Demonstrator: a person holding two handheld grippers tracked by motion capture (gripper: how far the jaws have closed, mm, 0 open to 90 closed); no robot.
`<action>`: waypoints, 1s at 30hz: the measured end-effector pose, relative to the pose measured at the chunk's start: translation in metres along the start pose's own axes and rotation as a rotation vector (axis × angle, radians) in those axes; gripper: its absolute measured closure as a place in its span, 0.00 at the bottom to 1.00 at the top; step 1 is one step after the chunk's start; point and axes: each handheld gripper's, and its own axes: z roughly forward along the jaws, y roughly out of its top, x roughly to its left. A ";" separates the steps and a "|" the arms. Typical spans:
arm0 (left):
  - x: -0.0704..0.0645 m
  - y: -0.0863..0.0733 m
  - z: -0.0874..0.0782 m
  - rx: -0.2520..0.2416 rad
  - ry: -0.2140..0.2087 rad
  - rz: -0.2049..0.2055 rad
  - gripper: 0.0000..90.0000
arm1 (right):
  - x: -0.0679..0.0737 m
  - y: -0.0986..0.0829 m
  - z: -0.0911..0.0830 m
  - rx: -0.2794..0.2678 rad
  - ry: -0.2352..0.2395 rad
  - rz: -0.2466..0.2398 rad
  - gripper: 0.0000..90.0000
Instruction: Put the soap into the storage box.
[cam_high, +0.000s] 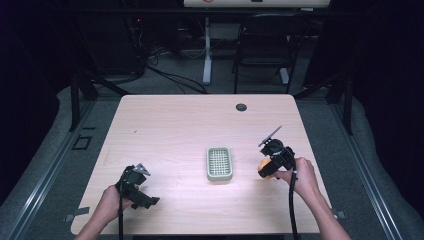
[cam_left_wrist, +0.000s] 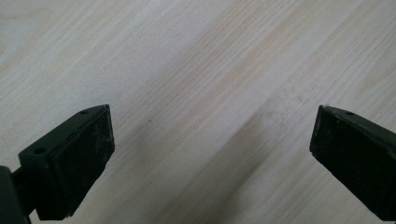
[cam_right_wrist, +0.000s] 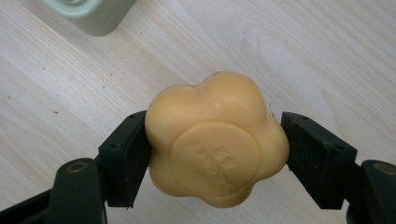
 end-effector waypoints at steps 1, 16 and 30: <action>0.000 0.000 0.000 -0.003 -0.001 -0.004 0.00 | 0.001 0.002 0.000 -0.003 -0.006 -0.005 0.30; -0.001 0.000 -0.001 -0.002 0.002 -0.003 0.00 | 0.003 0.020 -0.003 -0.008 -0.005 -0.016 0.30; 0.000 0.000 0.000 0.003 -0.002 -0.004 0.00 | 0.013 0.039 0.001 0.000 0.005 -0.050 0.30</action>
